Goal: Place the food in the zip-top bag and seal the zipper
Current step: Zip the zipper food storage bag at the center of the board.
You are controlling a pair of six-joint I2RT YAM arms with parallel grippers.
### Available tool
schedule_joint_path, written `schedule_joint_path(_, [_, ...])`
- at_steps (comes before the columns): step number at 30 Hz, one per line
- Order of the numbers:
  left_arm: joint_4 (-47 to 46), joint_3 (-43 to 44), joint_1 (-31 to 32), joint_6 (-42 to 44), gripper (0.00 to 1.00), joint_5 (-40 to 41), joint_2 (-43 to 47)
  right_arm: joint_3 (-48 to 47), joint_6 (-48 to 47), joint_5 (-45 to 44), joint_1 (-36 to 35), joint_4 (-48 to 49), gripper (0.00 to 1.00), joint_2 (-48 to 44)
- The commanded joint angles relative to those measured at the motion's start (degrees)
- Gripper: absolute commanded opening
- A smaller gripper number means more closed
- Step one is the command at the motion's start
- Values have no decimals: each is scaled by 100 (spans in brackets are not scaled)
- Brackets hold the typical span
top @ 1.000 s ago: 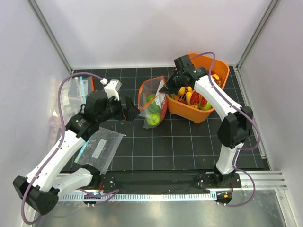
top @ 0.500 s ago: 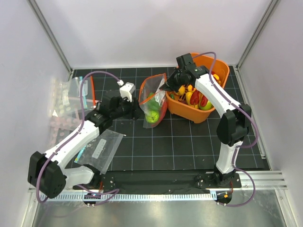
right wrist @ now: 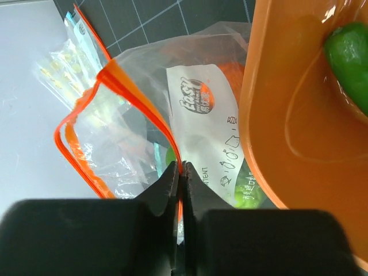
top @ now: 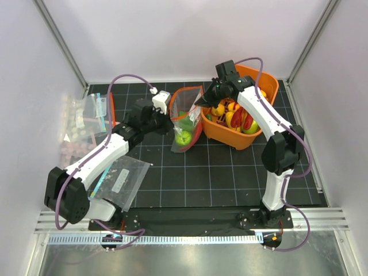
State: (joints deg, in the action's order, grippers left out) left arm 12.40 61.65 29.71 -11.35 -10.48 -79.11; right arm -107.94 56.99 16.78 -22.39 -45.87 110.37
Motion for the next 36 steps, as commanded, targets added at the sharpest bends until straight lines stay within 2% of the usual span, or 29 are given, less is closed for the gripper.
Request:
schedule_joint_path(1, [-291, 199, -36, 203, 0, -102, 317, -306, -503, 116, 77, -45, 23, -129])
schedule_joint_path(2, [-239, 181, -36, 256, 0, -173, 430, -307, -601, 63, 77, -54, 36, -164])
schedule_joint_path(3, [-221, 172, -36, 257, 0, -217, 493, -289, -732, 2, 77, -63, 58, -199])
schedule_joint_path(4, [-177, 155, -27, 265, 0, -435, 554, -245, -977, -138, 77, -63, 63, -313])
schedule_joint_path(6, [-151, 94, -27, 283, 0, -682, 738, -131, -1285, -218, 77, 86, 67, -463])
schedule_joint_path(10, [42, 32, -36, 414, 0, -938, 1055, 141, -2032, -44, 51, 648, 66, -832])
schedule_joint_path(12, [288, 40, -36, 589, 0, -1017, 1178, 107, -2559, 395, 25, 1016, 63, -955])
schedule_joint_path(15, [649, 58, -27, 985, 0, -1149, 1337, 19, -3113, 1192, -19, 1639, 64, -991])
schedule_joint_path(18, [912, 49, -36, 1266, 0, -1315, 1433, -87, -3281, 1801, -20, 2142, 62, -894])
schedule_joint_path(22, [1185, 146, -36, 1417, 0, -1737, 1486, 44, -3528, 1953, -195, 2740, 65, -841])
schedule_joint_path(25, [1387, 234, -36, 1443, 0, -1896, 1530, -356, -3695, 1707, -283, 2505, 68, -605])
schedule_joint_path(28, [1501, 242, -36, 1460, 0, -1835, 1635, -929, -4018, 1540, -301, 1574, 64, -271])
schedule_joint_path(31, [1633, 234, -36, 1522, 0, -1808, 1723, -765, -4415, 1110, -432, 1133, 64, -392])
schedule_joint_path(32, [1651, 225, -27, 1522, 0, -1808, 1732, -694, -4607, 917, -467, 1098, 67, -428])
schedule_joint_path(36, [1713, 137, -36, 1531, 0, -1800, 1846, -684, -4838, 696, -608, 685, 69, -253])
